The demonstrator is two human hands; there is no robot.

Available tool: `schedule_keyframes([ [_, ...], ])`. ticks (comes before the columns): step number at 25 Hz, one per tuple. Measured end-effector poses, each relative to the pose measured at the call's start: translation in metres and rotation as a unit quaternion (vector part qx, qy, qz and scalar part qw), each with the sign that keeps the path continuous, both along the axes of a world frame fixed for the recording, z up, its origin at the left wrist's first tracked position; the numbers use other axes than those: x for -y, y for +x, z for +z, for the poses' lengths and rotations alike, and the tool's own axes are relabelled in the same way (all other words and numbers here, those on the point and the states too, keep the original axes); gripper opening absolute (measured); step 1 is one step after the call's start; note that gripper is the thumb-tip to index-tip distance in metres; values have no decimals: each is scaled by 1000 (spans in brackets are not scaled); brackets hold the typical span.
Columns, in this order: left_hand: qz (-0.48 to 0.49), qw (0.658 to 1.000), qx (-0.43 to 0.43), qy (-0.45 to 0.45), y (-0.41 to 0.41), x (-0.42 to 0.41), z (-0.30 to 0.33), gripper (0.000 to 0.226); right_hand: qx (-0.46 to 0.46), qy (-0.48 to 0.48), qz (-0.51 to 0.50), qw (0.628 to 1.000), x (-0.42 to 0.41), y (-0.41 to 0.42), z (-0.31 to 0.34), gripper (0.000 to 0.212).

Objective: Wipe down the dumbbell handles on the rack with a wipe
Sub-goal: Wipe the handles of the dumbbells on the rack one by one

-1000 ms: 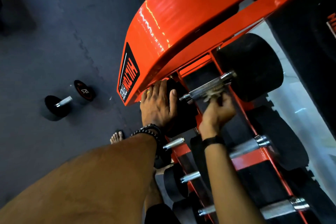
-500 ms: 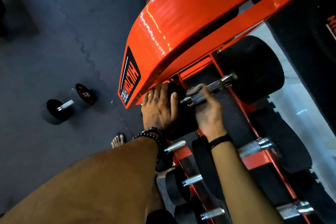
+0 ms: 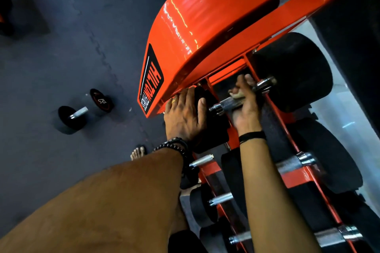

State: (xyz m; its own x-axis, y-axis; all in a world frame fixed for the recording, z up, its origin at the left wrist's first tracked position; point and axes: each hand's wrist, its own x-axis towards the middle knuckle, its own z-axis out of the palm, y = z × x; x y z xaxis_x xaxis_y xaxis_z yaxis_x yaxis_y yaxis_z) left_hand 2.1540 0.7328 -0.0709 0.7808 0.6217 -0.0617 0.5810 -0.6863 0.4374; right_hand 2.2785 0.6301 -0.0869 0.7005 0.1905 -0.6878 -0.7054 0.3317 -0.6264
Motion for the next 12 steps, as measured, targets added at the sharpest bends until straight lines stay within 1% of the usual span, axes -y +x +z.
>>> schedule_keyframes([
  [1,-2,1000,3,1,0,1,1,59,25,-37,10,999,0,-8,0,37],
  [3,-6,1000,6,1,-2,0,1,59,78,-77,72,991,2,-35,-1,35],
  [4,-4,1000,3,-1,-1,0,0,60,95,-99,95,986,6,-44,2,34],
  [5,-2,1000,0,-3,-1,-1,0,60,104,-144,97,979,13,-47,4,38],
  [7,-1,1000,-3,-5,-1,0,0,60,131,-263,25,955,26,-45,6,47],
  [8,-1,1000,-1,-4,-1,1,1,60,143,-289,-20,946,29,-42,9,45],
  [10,-1,1000,4,-11,-1,1,2,60,151,-254,-98,950,27,-37,14,29],
  [12,2,1000,9,-13,-1,2,3,59,169,-210,-151,951,17,-32,18,14],
])
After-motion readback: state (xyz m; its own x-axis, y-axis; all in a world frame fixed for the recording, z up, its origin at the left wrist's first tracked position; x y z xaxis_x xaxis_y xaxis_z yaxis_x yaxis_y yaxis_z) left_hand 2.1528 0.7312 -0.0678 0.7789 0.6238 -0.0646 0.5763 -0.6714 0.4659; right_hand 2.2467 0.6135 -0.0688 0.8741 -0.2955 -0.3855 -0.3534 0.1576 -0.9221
